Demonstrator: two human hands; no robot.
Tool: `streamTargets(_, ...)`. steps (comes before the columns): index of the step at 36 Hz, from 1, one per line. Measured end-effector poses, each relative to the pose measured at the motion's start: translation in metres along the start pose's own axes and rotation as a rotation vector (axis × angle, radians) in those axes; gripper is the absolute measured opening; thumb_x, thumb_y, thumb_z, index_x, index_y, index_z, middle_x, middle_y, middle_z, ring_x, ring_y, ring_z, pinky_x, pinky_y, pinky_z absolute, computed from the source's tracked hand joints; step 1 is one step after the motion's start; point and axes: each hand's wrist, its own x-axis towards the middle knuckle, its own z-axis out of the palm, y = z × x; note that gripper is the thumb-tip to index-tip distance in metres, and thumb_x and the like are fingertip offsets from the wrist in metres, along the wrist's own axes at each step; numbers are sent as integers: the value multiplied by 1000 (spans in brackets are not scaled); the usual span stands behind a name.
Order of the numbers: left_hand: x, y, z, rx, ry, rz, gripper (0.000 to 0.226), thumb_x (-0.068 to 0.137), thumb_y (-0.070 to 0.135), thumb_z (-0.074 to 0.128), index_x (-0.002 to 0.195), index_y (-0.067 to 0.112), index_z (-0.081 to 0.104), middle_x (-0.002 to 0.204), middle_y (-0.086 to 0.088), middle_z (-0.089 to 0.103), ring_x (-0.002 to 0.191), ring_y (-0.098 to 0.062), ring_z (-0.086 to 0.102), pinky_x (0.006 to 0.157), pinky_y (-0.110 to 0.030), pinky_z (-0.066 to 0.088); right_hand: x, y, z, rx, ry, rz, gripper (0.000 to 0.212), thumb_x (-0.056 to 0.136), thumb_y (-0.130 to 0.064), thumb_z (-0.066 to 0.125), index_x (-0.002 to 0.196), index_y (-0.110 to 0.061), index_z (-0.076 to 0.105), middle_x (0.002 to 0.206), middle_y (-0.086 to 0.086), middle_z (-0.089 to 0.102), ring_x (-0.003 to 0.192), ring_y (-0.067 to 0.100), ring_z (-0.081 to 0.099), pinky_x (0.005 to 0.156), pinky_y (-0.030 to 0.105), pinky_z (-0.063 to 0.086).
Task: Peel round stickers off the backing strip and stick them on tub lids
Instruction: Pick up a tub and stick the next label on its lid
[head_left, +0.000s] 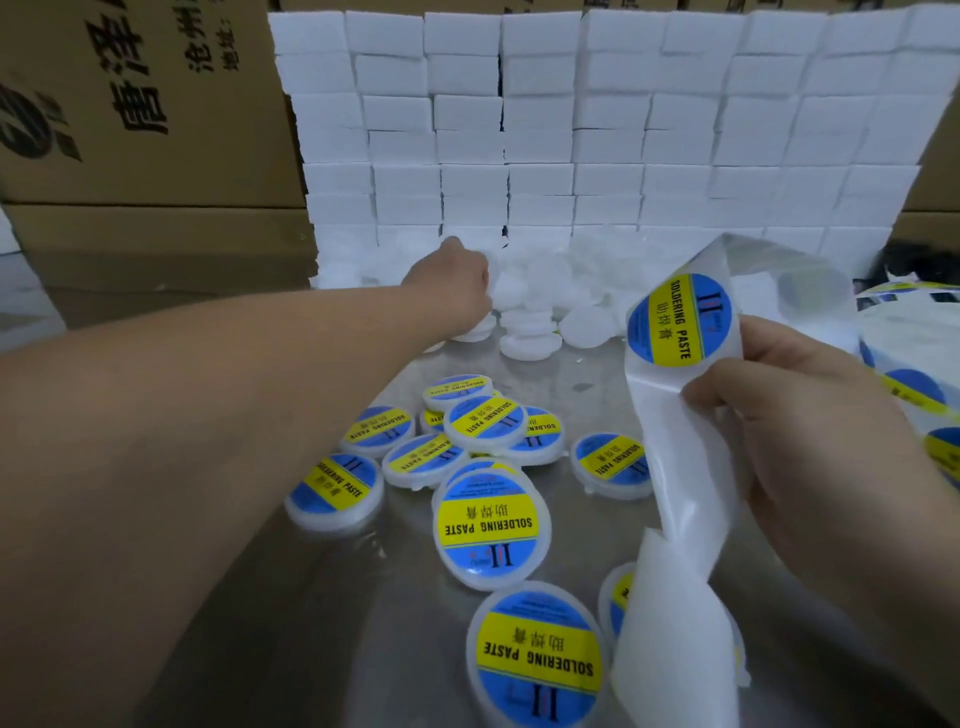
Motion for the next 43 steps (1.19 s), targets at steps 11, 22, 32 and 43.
streamTargets(11,-57,51,-78,-1217,108,-364,15,83,10,42,69,15,43,73,-2,48,70,-23,48,64,-27,39,1,4,3,-76,-85,-74,48,80,5,49,78,-37,73,79,-4,73,72,15,69,70,36,56)
streamTargets(22,-178,77,-89,-483,173,125,17,82,35,58,97,40,63,102,10,55,87,-5,49,70,-21,35,-6,1,11,5,-298,-93,44,80,18,43,91,-16,69,90,7,73,84,21,68,79,38,52)
streamTargets(32,-193,63,-66,-540,256,174,31,73,49,65,98,32,67,97,15,54,95,3,46,81,-16,36,-9,6,13,-122,-236,-198,27,83,4,57,65,-15,65,66,9,60,61,16,51,58,29,41)
streamTargets(43,-183,42,-72,-925,387,-206,16,83,36,58,68,30,60,71,10,57,54,-2,44,54,-15,38,-8,4,11,-203,-202,-191,33,73,1,53,70,-28,67,64,-5,66,54,7,55,48,19,43)
